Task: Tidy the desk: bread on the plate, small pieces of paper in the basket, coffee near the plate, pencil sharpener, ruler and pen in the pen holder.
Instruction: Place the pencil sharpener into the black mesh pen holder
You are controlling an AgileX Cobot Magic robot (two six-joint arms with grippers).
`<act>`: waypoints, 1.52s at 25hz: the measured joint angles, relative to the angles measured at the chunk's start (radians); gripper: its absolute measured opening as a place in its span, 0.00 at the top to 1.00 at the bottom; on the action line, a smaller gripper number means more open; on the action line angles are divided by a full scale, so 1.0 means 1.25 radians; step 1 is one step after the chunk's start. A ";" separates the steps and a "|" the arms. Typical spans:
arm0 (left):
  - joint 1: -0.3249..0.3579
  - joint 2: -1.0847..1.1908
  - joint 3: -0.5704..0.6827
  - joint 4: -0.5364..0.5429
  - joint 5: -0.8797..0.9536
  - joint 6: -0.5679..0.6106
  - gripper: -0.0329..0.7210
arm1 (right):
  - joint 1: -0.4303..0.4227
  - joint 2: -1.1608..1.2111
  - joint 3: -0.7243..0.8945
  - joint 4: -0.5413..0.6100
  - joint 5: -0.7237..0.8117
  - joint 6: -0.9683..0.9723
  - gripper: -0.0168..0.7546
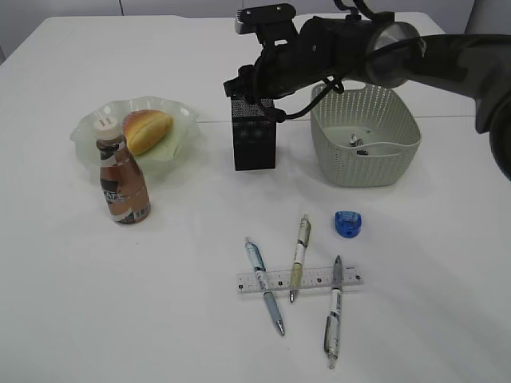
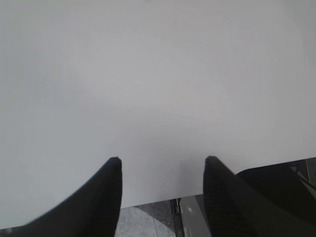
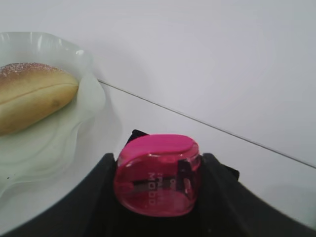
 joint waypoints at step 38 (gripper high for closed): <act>0.000 0.000 0.000 0.000 0.000 0.000 0.45 | 0.000 0.002 0.000 0.003 0.011 0.000 0.35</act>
